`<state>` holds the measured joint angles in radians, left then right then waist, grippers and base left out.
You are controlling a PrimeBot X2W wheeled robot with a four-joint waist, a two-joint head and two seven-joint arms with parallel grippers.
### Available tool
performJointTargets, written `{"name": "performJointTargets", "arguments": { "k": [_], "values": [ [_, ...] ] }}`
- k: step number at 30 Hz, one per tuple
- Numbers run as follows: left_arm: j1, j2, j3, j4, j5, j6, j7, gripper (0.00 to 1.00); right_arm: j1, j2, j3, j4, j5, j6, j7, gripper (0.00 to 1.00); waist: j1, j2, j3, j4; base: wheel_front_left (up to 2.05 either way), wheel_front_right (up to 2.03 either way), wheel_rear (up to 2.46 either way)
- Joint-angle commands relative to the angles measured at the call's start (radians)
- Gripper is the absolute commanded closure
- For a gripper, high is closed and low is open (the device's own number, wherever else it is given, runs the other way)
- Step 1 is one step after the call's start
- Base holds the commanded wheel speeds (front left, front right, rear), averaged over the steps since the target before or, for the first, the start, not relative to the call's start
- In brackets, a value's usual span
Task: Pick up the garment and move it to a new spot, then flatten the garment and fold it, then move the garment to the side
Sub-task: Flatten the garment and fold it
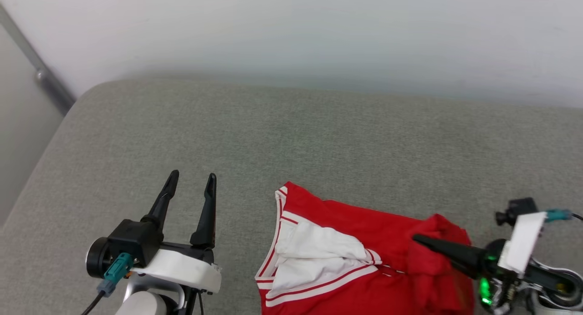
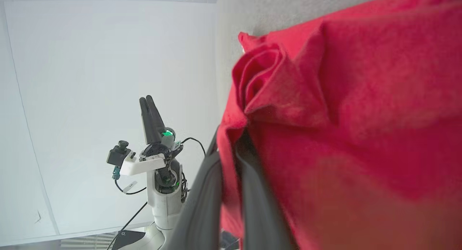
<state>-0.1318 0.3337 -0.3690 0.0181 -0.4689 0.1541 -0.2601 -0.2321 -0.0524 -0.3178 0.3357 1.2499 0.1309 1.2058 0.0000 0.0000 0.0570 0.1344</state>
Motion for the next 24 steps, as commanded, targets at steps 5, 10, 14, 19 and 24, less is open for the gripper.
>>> {"name": "performJointTargets", "arguments": {
  "k": [5, 10, 14, 19, 24],
  "values": [
    [-0.029, -0.019, -0.010, 0.011, 0.005, -0.011, -0.006, 0.00, -0.045, 0.004, 0.173, 0.031, 0.069, 0.000, -0.094, 1.00, 0.0000, 0.0000, 0.031, 0.048, 0.00, 0.00, 0.00],
    [-0.050, -0.040, -0.009, 0.021, 0.006, -0.020, -0.007, 0.00, -0.093, 0.003, 0.350, 0.070, 0.107, 0.000, -0.202, 1.00, 0.0000, 0.0000, 0.064, 0.077, 0.00, 0.00, 0.00],
    [-0.064, -0.057, 0.001, 0.023, 0.014, -0.030, -0.006, 0.00, -0.129, 0.003, 0.467, 0.095, 0.110, 0.000, -0.296, 1.00, 0.0000, 0.0000, 0.095, 0.089, 0.00, 0.00, 0.00],
    [-0.078, -0.078, 0.010, 0.031, 0.028, -0.043, -0.006, 0.00, -0.159, 0.003, 0.549, 0.157, 0.076, 0.000, -0.409, 0.00, 0.0000, 0.0000, 0.119, 0.093, 0.00, 0.00, 0.00],
    [-0.073, -0.091, 0.028, 0.041, 0.043, -0.055, -0.006, 0.00, -0.185, -0.002, 0.610, 0.137, 0.027, 0.000, -0.435, 0.00, 0.0000, 0.0000, 0.122, 0.078, 0.00, 0.00, 0.00]
  ]
}}
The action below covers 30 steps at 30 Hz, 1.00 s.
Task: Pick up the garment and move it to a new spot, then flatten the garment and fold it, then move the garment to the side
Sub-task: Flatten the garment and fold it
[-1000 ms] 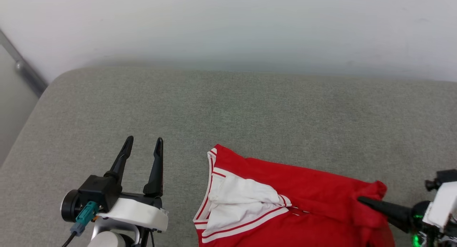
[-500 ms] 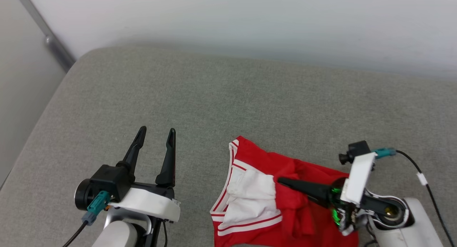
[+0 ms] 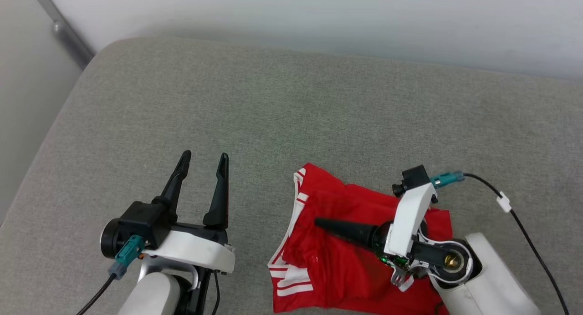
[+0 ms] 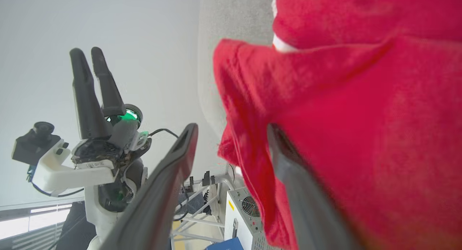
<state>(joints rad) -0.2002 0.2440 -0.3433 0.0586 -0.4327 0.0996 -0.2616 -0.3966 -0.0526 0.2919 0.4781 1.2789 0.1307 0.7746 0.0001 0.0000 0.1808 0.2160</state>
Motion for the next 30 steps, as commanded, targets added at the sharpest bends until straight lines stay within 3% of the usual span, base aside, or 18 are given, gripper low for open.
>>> {"name": "performJointTargets", "arguments": {
  "k": [1, 6, 9, 15, 19, 24, 30],
  "values": [
    [0.000, -0.004, 0.007, 0.003, 0.008, -0.003, -0.004, 0.00, -0.023, -0.011, 0.011, -0.028, -0.012, 0.000, -0.006, 0.00, -0.0001, 0.0000, -0.004, -0.010, 0.00, 0.00, 0.00],
    [0.011, -0.010, 0.019, 0.010, 0.019, -0.011, -0.004, 0.00, -0.016, -0.099, 0.086, -0.178, -0.127, 0.000, -0.045, 0.00, -0.0001, 0.0000, -0.021, -0.045, 0.00, 0.00, 0.00],
    [0.019, -0.009, 0.028, 0.013, 0.025, -0.014, -0.004, 0.00, 0.005, -0.171, 0.106, -0.258, -0.236, 0.000, -0.124, 0.00, -0.0001, 0.0000, -0.033, -0.069, 0.00, 0.00, 0.00],
    [0.033, -0.001, 0.051, 0.020, 0.031, -0.002, -0.004, 0.00, 0.070, -0.275, 0.033, -0.323, -0.525, 0.000, -0.330, 0.00, -0.0001, 0.0000, -0.052, -0.125, 0.00, 0.00, 0.00],
    [0.045, 0.007, 0.068, 0.024, 0.034, 0.008, -0.003, 0.00, 0.142, -0.282, -0.111, -0.337, -0.693, 0.000, -0.439, 0.00, -0.0001, 0.0000, -0.065, -0.158, 0.00, 0.00, 0.00],
    [0.062, 0.014, 0.082, 0.033, 0.036, 0.012, -0.004, 0.00, 0.247, -0.224, -0.295, -0.394, -0.885, 0.000, -0.578, 0.00, -0.0001, 0.0000, -0.087, -0.185, 0.00, 0.00, 0.00],
    [0.104, 0.017, 0.089, 0.047, 0.042, 0.019, -0.003, 0.00, 0.353, -0.162, -0.363, -0.482, -0.987, 0.000, -0.729, 0.00, -0.0001, 0.0000, -0.127, -0.200, 0.00, 0.00, 0.00]
  ]
}}
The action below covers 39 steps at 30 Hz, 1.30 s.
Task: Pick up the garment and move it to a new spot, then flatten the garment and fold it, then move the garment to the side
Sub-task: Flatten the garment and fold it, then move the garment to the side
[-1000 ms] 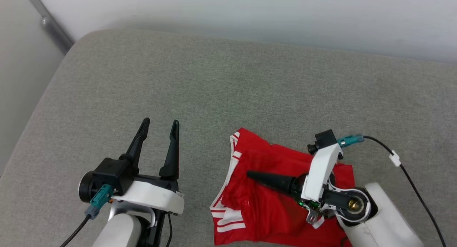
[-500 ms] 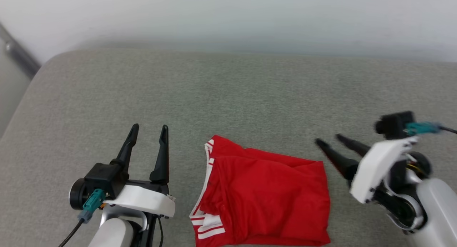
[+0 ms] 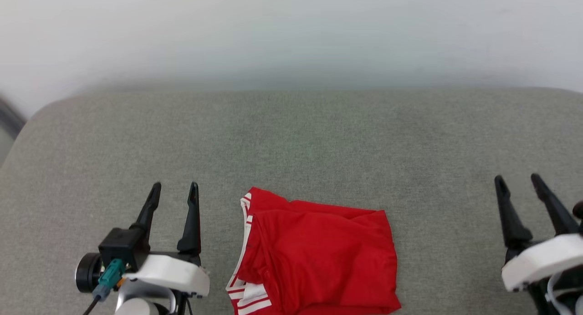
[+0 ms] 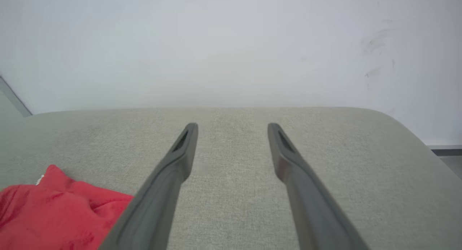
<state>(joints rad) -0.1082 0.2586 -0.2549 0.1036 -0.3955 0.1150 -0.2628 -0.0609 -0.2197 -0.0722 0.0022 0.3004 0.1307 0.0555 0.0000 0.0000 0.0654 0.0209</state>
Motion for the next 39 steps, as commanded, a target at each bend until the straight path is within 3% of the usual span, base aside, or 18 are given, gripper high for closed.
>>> {"name": "performJointTargets", "arguments": {
  "k": [1, 10, 23, 30, 39],
  "values": [
    [0.022, 0.004, 0.003, 0.002, 0.005, 0.004, -0.002, 0.00, 0.035, 0.014, 0.000, -0.017, -0.017, 0.000, -0.024, 0.00, 0.0000, 0.0000, -0.021, -0.008, 0.00, 0.00, 0.00],
    [0.101, 0.003, 0.012, 0.013, 0.000, 0.008, -0.002, 0.00, 0.133, 0.072, 0.020, -0.077, -0.058, 0.000, -0.056, 0.00, 0.0000, 0.0000, -0.058, -0.026, 0.00, 0.00, 0.00],
    [0.090, -0.007, 0.032, -0.004, 0.004, 0.010, -0.002, 0.00, 0.122, 0.084, 0.008, -0.112, -0.046, 0.000, -0.012, 0.00, 0.0000, 0.0000, -0.042, -0.016, 0.00, 0.00, 0.00],
    [0.077, -0.022, 0.055, -0.012, 0.008, 0.004, -0.002, 0.00, 0.112, 0.053, -0.050, -0.052, 0.103, 0.000, 0.103, 0.00, 0.0000, 0.0000, -0.024, 0.003, 0.00, 0.00, 0.00],
    [0.039, -0.062, 0.083, -0.034, 0.038, -0.016, -0.002, 0.00, 0.046, -0.077, -0.117, 0.090, 0.362, 0.000, 0.417, 0.00, 0.0000, 0.0000, 0.039, 0.076, 0.00, 0.00, 0.00]
  ]
}}
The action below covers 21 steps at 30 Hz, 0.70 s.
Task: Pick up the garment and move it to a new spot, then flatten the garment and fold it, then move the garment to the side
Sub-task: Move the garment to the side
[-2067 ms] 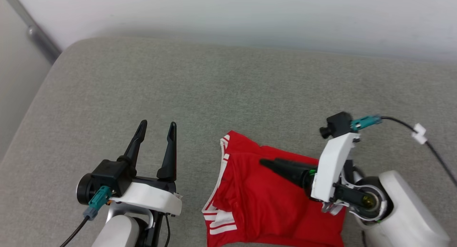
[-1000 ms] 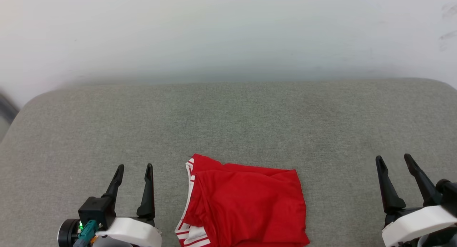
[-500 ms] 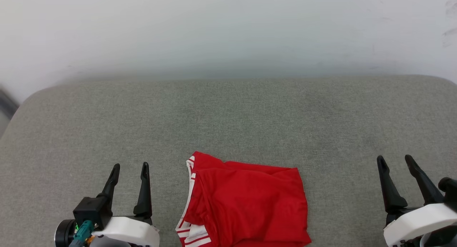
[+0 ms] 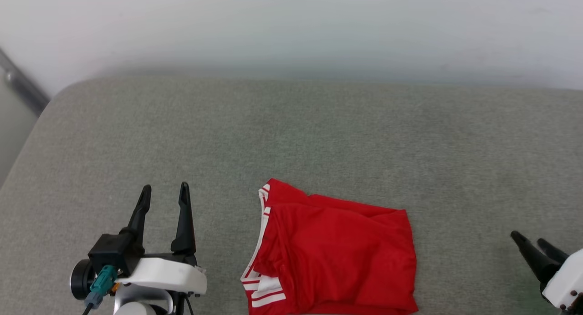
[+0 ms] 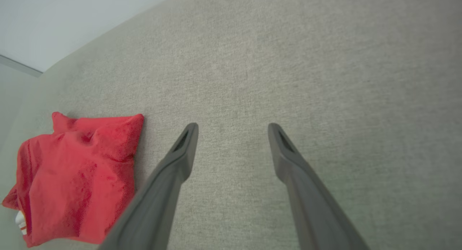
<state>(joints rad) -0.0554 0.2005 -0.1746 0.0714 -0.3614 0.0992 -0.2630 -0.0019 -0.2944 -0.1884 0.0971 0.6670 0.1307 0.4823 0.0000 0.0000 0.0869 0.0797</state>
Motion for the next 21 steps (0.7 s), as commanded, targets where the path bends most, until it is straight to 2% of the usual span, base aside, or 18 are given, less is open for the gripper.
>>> {"name": "performJointTargets", "arguments": {
  "k": [1, 4, 10, 15, 20, 21],
  "values": [
    [-0.020, -0.008, 0.005, -0.005, 0.009, -0.005, -0.002, 0.00, -0.018, -0.007, 0.003, 0.009, 0.022, 0.000, 0.040, 0.00, 0.0000, 0.0000, 0.029, 0.025, 0.00, 0.00, 0.00],
    [-0.038, -0.022, 0.011, -0.012, 0.021, -0.019, -0.002, 0.00, -0.039, 0.000, 0.013, 0.027, 0.079, 0.000, 0.170, 0.00, 0.0000, 0.0000, 0.065, 0.049, 0.00, 0.00, 0.00],
    [-0.068, -0.059, 0.022, -0.013, 0.046, -0.040, -0.002, 0.00, -0.069, 0.099, 0.040, 0.038, 0.174, 0.000, 0.408, 0.00, 0.0000, 0.0000, 0.117, 0.091, 0.00, 0.00, 0.00],
    [-0.084, -0.080, 0.035, -0.002, 0.064, -0.063, -0.002, 0.00, -0.095, 0.170, 0.055, 0.041, 0.261, 0.000, 0.499, 0.00, 0.0000, 0.0000, 0.145, 0.117, 0.00, 0.00, 0.00],
    [-0.098, -0.095, 0.046, 0.008, 0.080, -0.080, -0.002, 0.00, -0.112, 0.193, 0.056, 0.087, 0.305, -0.001, 0.531, 0.00, 0.0000, 0.0000, 0.154, 0.131, 0.00, 0.00, 0.00],
    [-0.097, -0.097, 0.048, 0.009, 0.084, -0.082, -0.002, 0.00, -0.116, 0.193, 0.058, 0.096, 0.307, -0.001, 0.528, 0.46, 0.0000, 0.0000, 0.154, 0.132, 0.00, 0.00, 0.00]
  ]
}}
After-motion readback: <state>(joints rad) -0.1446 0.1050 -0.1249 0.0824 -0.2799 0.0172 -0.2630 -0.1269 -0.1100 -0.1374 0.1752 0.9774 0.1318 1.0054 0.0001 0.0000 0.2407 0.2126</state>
